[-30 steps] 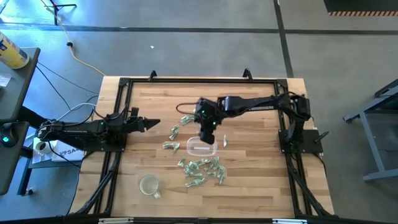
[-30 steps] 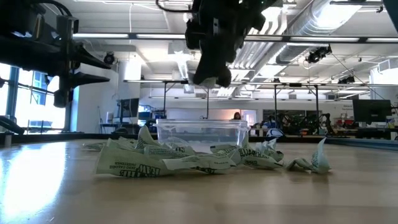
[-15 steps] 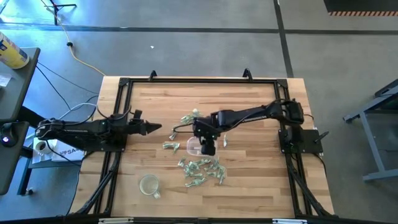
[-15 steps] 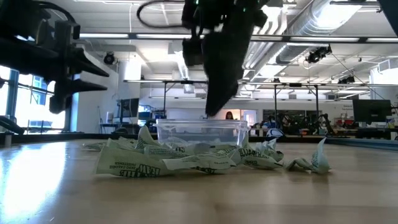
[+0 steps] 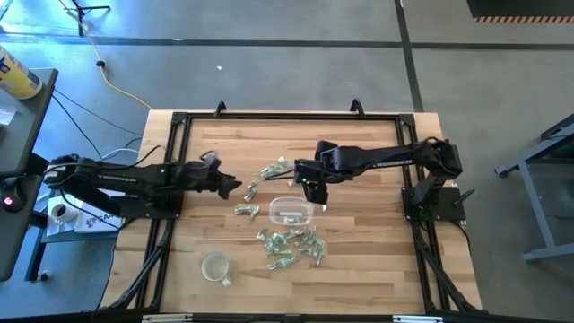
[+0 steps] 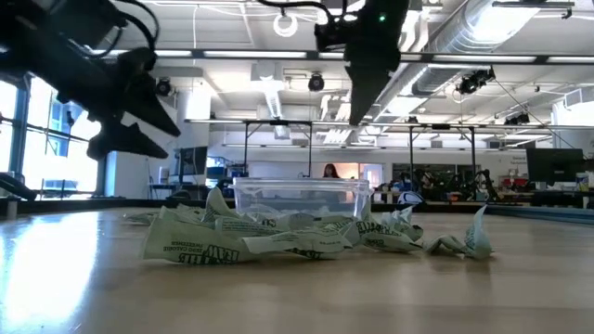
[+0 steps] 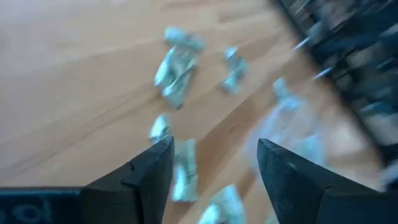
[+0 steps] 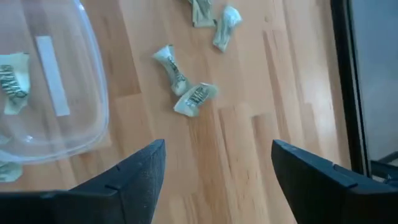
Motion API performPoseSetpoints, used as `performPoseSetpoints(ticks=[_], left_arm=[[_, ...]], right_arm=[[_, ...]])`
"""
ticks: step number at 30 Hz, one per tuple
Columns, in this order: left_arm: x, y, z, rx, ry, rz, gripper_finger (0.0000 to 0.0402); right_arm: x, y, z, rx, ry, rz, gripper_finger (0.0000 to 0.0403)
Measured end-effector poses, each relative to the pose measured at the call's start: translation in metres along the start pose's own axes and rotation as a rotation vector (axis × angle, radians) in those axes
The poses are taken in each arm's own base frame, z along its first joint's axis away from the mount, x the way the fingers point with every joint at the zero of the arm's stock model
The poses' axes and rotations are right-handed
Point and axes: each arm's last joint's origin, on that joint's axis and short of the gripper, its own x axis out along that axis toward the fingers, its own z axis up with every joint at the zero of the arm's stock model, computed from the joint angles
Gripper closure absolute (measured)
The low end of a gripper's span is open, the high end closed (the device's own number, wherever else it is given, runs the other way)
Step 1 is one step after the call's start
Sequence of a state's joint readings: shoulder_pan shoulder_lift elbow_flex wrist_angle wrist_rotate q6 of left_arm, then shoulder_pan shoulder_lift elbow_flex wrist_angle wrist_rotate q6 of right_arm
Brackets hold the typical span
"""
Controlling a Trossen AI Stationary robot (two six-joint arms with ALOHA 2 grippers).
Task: Pick and place Stevia / Truvia into bins
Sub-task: Put the stevia packet into the transparent container
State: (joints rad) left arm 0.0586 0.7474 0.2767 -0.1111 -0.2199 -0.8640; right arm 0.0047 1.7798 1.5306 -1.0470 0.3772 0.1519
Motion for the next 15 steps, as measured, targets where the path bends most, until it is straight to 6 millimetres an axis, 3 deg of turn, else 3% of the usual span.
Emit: performPoseSetpoints(ticks=[11,15], left_arm=[[0.034,-0.045,0.027,0.146,0.094,0.056,0.0191],[0.044,-0.047,0.033,0.037,0.166,0.091,0.0197]], right_arm=[[0.018,-0.001,-0.056,0.04,0.03,0.021,0.0122],[0.019,-0.001,-0.081,0.096,0.005,0.014,0.0123]])
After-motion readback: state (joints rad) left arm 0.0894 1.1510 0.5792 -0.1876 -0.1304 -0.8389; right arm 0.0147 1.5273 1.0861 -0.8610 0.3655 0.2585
